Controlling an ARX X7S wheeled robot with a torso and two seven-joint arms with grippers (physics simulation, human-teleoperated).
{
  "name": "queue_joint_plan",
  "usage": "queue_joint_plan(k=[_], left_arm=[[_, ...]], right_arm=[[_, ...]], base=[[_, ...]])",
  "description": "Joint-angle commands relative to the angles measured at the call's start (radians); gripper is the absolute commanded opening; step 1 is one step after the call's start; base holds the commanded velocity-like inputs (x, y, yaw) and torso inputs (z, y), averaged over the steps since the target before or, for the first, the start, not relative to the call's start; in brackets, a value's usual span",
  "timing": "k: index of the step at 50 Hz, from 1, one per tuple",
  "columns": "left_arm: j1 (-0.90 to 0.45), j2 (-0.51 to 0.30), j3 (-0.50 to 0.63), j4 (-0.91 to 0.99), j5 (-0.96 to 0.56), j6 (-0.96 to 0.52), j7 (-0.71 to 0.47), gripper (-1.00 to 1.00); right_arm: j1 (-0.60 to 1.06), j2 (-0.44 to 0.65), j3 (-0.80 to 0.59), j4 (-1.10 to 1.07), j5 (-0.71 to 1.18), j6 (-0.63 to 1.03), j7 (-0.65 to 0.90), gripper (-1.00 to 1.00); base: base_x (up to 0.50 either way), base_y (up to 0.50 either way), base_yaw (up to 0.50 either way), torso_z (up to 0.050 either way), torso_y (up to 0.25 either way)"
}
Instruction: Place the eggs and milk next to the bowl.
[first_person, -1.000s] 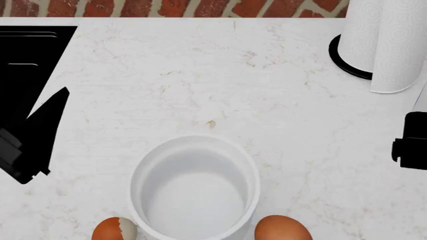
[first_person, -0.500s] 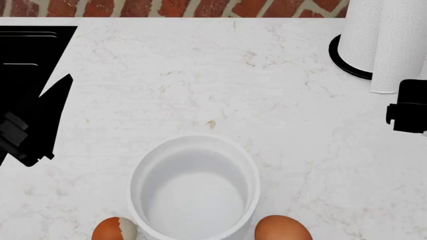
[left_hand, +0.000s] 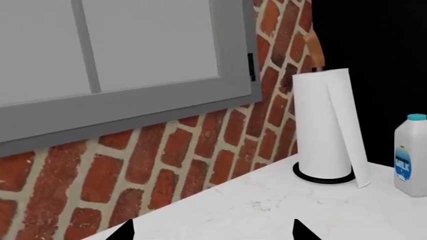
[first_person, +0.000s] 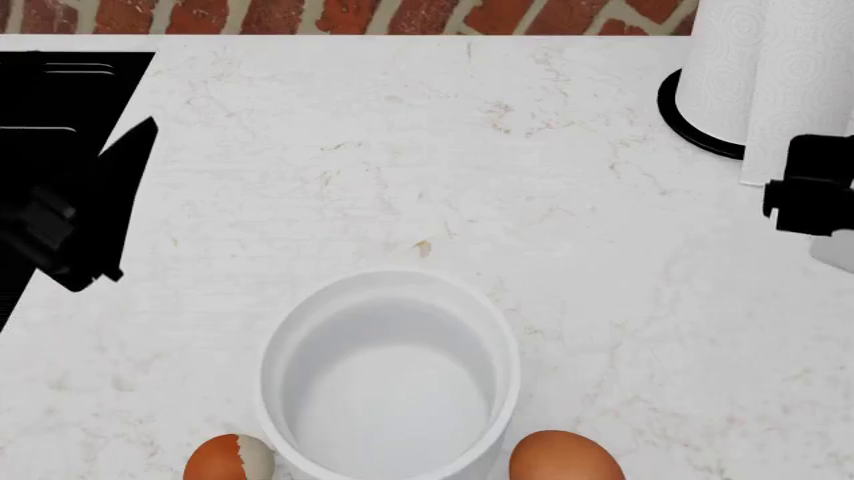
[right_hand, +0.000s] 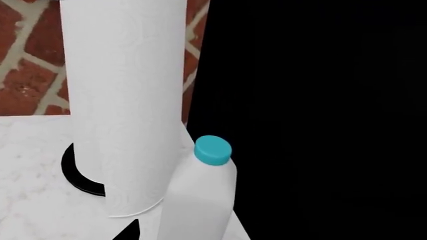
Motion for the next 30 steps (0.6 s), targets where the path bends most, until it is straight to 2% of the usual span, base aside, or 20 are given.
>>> queue_joint_plan(k=[1, 30], left_arm=[[-0.027, 0.02, -0.015, -0.026, 0.02, 0.002, 0.03, 1.0], [-0.053, 0.034, 0.01, -0.083, 0.051, 0.017, 0.036, 1.0]], right_arm=[[0.035, -0.049, -0.008, 0.102, -0.063, -0.048, -0.064, 1.0], [0.136, -0.125, -0.07, 0.35, -0.158, -0.147, -0.158, 1.0]], base=[[0.0, 0.0, 0.0, 0.0, 0.0], [0.0, 0.0, 0.0, 0.0, 0.0]])
